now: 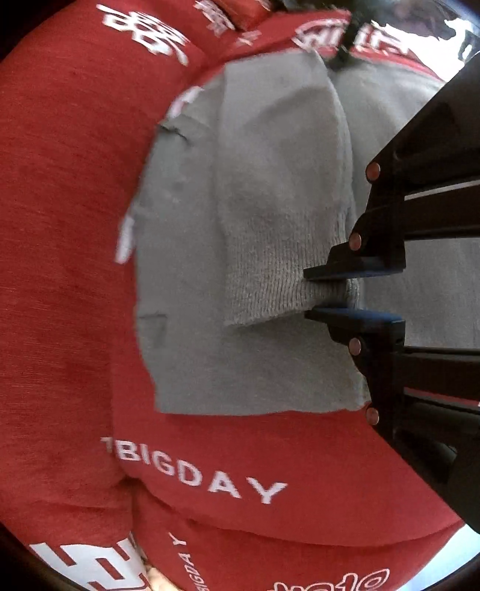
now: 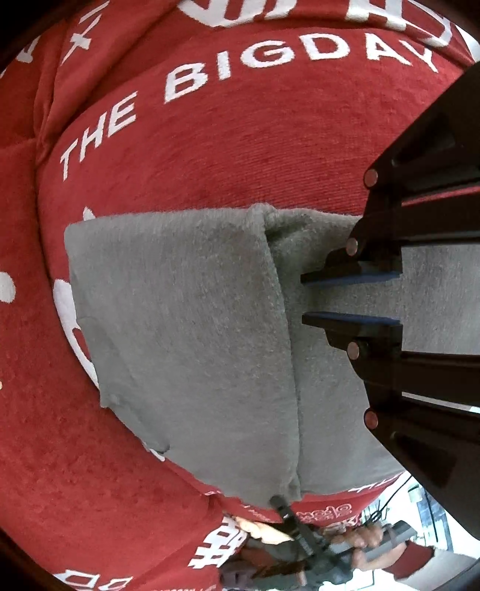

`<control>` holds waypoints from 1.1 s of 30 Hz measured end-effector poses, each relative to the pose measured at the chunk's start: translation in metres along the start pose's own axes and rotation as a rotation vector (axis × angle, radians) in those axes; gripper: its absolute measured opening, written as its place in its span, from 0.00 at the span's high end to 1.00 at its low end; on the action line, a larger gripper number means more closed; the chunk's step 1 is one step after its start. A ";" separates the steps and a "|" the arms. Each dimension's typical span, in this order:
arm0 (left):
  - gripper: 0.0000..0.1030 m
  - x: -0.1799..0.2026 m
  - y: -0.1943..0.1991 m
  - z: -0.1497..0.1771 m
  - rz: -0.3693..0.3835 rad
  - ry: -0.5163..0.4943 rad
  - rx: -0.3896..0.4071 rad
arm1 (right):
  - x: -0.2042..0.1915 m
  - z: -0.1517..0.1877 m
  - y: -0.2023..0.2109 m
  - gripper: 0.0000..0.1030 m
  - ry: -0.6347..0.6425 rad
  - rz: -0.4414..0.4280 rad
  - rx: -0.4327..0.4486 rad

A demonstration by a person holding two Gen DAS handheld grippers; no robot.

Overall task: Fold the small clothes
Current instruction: 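Press the folded sweater edge with the right gripper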

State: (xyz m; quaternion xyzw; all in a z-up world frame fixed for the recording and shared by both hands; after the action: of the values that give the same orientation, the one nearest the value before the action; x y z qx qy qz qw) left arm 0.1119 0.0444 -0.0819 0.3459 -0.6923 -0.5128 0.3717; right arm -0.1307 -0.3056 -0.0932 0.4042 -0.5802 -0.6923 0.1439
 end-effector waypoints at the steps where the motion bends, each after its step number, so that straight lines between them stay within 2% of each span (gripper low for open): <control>1: 0.86 0.000 -0.003 0.002 -0.008 -0.006 -0.002 | 0.001 0.001 0.000 0.85 -0.001 -0.002 0.002; 5: 0.85 0.003 -0.002 0.008 -0.050 0.003 0.025 | 0.001 0.003 0.001 0.85 0.012 0.001 0.007; 6: 0.75 0.004 -0.002 0.008 -0.057 0.011 0.021 | 0.000 0.003 0.001 0.85 0.014 0.002 0.007; 7: 0.49 0.004 -0.001 0.009 -0.065 0.020 0.020 | 0.001 0.004 0.002 0.85 0.014 0.003 0.008; 9: 0.25 0.003 0.005 0.010 -0.100 0.053 0.053 | 0.000 0.004 0.002 0.85 0.009 0.006 0.008; 11: 0.25 0.001 0.011 0.011 -0.103 0.072 0.065 | 0.000 0.004 0.002 0.85 0.003 0.010 0.008; 18: 0.25 0.005 0.007 0.025 -0.132 0.050 0.002 | 0.000 0.002 0.002 0.84 -0.031 0.015 -0.002; 21: 0.25 0.002 0.008 0.036 -0.111 0.062 -0.037 | -0.002 0.002 0.004 0.79 -0.037 0.021 -0.016; 25: 0.25 0.005 0.011 0.047 -0.124 0.063 -0.066 | -0.009 0.006 0.009 0.62 -0.040 0.022 -0.036; 30: 0.25 0.019 0.023 0.058 -0.181 0.025 -0.087 | -0.016 0.020 0.020 0.61 -0.042 0.005 -0.054; 33: 0.25 0.028 0.028 0.065 -0.183 0.020 -0.100 | -0.019 0.028 0.027 0.61 -0.048 -0.003 -0.061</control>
State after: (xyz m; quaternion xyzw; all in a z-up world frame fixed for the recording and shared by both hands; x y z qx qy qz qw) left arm 0.0393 0.0562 -0.0632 0.3941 -0.6274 -0.5749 0.3471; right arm -0.1466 -0.2813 -0.0608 0.3839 -0.5613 -0.7195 0.1412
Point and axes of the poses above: each gripper's, at about its wrist camera, not at the fingertips, and y roughly against the way its jaws point, x to its right, z to its underside, the point moved 1 cm from there along -y, roughly the way its jaws point
